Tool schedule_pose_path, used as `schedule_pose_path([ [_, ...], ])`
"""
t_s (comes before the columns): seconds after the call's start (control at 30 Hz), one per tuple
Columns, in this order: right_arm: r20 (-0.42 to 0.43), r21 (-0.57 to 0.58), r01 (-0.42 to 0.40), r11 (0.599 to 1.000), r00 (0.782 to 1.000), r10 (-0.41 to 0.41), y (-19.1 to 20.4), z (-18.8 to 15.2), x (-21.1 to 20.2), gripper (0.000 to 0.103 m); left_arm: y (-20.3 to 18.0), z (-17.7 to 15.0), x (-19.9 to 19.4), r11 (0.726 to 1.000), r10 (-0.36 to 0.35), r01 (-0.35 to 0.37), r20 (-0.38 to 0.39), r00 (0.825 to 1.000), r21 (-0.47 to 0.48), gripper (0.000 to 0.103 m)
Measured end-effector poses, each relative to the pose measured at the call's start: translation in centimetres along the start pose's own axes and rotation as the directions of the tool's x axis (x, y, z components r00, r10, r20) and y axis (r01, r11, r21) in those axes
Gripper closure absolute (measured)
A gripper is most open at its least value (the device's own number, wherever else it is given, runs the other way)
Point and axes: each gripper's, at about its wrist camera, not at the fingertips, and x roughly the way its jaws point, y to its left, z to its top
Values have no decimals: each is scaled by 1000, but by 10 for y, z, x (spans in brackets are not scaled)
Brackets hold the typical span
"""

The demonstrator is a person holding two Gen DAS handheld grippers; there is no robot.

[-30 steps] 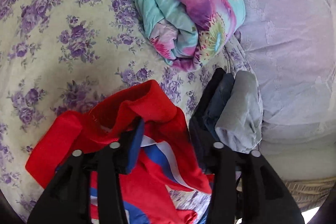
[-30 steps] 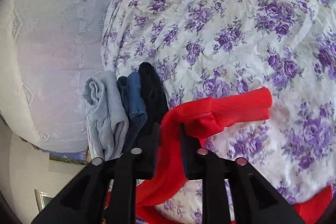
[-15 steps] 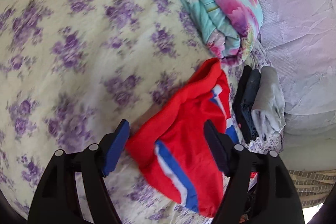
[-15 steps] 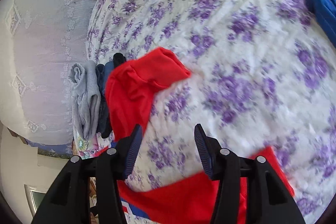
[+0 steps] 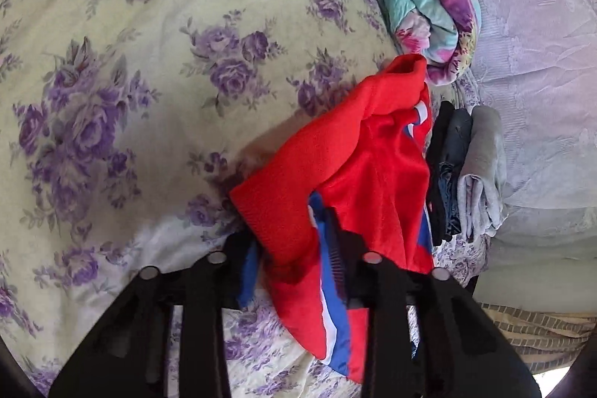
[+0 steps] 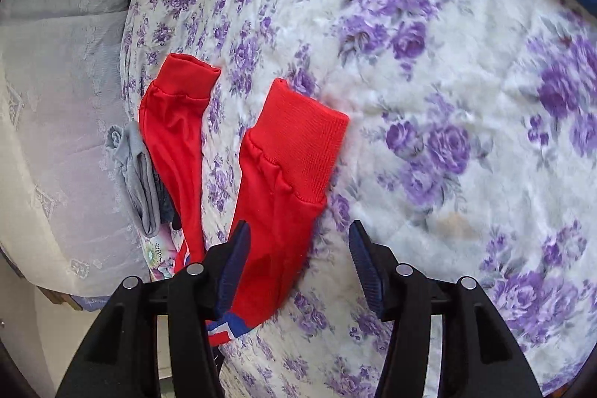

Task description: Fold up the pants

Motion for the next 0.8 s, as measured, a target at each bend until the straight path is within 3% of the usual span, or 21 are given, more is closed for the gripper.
schedule_pose_path([
  [0.17, 31, 12, -45, 999, 999, 45, -10, -3, 4, 50, -2, -8, -23, 997, -79, 79, 0, 997, 6, 86],
  [0.23, 36, 6, -78, 997, 996, 78, -11, 1, 15, 59, -7, -10, -32, 995, -102, 102, 1, 995, 6, 86],
  [0.3, 29, -15, -88, 996, 996, 88, -8, 5, 29, 83, -12, -11, -39, 994, -108, 108, 10, 994, 17, 86],
  [0.37, 32, -18, -96, 995, 995, 97, -7, 7, 38, 95, -16, -14, -45, 993, -119, 118, 15, 993, 15, 86],
  [0.5, 25, -113, -148, 983, 988, 151, 19, 5, 8, 96, -18, -30, -73, 992, -127, 126, 18, 992, 30, 87],
  [0.57, 4, -163, -137, 977, 990, 140, 27, 6, -16, 96, -14, -43, -92, 991, -129, 128, 16, 992, 42, 87],
  [0.67, -16, -195, -80, 978, 997, 79, 17, 6, -43, 96, 12, -70, -117, 994, -95, 96, -7, 995, 57, 87],
  [0.8, -65, -134, 34, 990, 997, -43, -33, -12, -43, 96, 64, -104, -114, 1000, -12, 12, -36, 999, -5, 87],
])
